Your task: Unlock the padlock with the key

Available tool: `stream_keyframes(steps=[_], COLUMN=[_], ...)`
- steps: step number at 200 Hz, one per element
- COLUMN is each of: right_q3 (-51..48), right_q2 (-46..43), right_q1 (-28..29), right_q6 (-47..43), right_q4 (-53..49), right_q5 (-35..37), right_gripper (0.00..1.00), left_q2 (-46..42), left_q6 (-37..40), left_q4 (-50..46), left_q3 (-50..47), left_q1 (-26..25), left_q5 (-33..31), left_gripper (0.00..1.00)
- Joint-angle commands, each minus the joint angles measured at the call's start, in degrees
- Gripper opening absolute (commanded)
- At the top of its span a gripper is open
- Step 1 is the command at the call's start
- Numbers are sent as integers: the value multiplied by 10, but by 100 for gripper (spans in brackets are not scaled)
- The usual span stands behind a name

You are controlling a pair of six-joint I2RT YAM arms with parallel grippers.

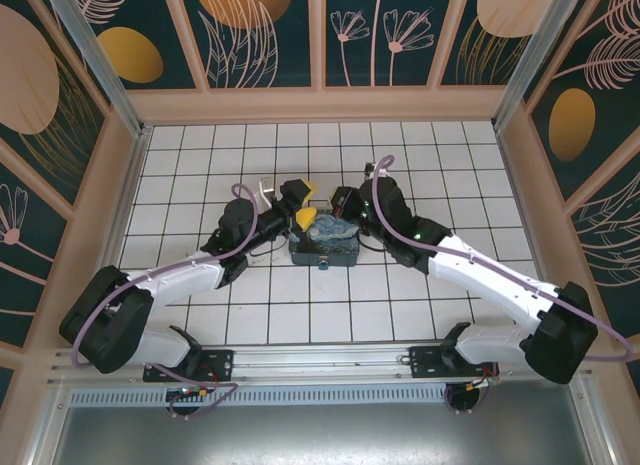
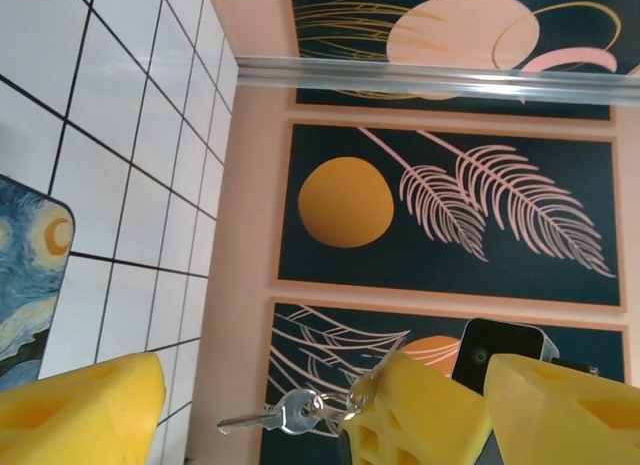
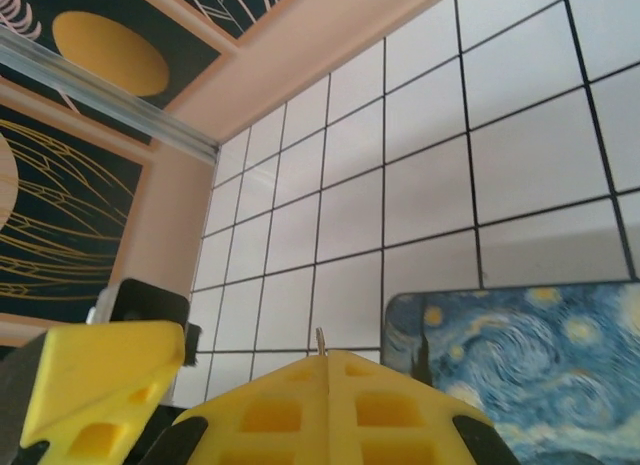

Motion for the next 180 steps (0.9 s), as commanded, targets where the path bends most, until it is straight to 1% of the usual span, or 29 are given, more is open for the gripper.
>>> stream_keyframes(steps=[1, 50, 114, 146, 180], right_q3=[28, 40, 50, 39, 12], right_q2=[24, 59, 89, 92, 76], right_q1=[-5, -2, 14, 17, 16], right_q6=[16, 36, 51, 58, 66], right_q4=[49, 98, 131, 139, 144], right_q5=[4, -8, -18, -19, -8], right_gripper=[0, 0, 0, 0, 0], left_q2=[12, 34, 76, 85, 82], left_q6=[-61, -100, -147, -164, -163], left_q4=[70, 111, 190, 218, 223], left_q3=[-10, -5, 13, 12, 7], left_q1=[-3, -3, -3, -3, -3], left_q5=[-20, -36, -51, -62, -68], left_gripper=[82, 82, 82, 82, 78])
